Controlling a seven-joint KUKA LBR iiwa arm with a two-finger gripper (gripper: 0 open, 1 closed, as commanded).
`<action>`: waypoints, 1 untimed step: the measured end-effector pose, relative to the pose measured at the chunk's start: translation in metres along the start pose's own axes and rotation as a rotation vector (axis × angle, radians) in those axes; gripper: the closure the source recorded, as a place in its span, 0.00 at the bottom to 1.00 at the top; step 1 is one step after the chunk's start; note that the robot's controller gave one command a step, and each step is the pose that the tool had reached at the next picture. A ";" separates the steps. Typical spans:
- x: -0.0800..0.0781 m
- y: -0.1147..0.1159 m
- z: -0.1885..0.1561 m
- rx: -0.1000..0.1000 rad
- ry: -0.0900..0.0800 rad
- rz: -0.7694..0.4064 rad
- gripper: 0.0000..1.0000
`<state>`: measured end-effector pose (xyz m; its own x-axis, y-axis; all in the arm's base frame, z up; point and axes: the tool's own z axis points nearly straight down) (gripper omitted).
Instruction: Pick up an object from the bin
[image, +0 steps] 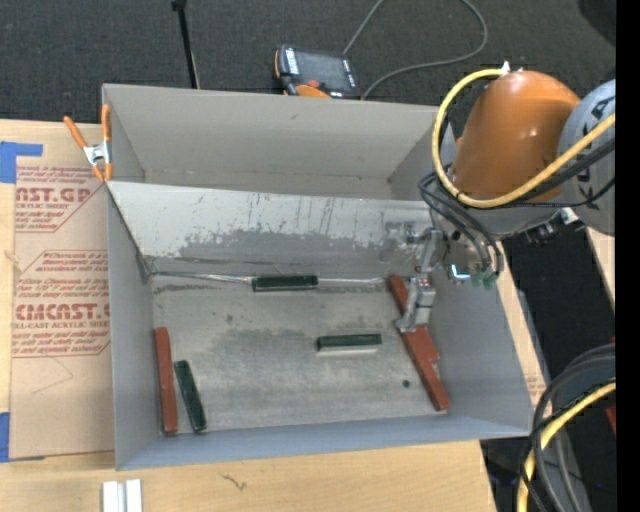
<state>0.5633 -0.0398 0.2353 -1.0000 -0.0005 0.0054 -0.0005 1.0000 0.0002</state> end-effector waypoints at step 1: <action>0.002 0.050 0.170 -0.002 0.001 0.053 0.00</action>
Offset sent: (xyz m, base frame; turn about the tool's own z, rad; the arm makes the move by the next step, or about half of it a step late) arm -0.0008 0.0481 -0.1653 0.0548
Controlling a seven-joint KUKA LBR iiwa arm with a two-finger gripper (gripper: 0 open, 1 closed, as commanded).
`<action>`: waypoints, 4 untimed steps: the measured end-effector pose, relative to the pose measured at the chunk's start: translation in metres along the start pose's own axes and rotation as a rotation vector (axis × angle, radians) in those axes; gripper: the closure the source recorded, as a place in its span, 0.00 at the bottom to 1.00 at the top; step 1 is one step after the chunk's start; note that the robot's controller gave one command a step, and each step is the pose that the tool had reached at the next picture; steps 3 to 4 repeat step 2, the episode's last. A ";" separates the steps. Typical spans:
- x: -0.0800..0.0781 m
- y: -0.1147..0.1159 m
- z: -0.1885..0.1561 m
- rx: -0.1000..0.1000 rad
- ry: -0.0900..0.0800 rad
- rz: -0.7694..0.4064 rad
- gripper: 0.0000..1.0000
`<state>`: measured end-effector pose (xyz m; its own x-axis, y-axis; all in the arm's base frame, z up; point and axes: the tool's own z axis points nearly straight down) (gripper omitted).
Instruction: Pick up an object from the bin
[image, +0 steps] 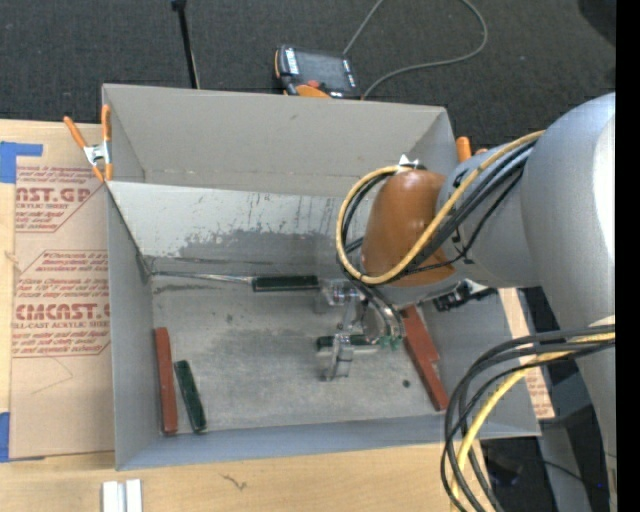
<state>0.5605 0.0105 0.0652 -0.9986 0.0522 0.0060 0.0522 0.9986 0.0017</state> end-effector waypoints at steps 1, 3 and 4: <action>-0.002 -0.001 -0.005 0.001 -0.006 0.000 1.00; 0.024 0.032 -0.166 -0.001 -0.015 0.030 1.00; 0.024 0.032 -0.166 -0.001 -0.015 0.030 1.00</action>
Offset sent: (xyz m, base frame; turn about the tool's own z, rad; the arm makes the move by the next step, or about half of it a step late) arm 0.0000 0.0000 0.0000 0.0000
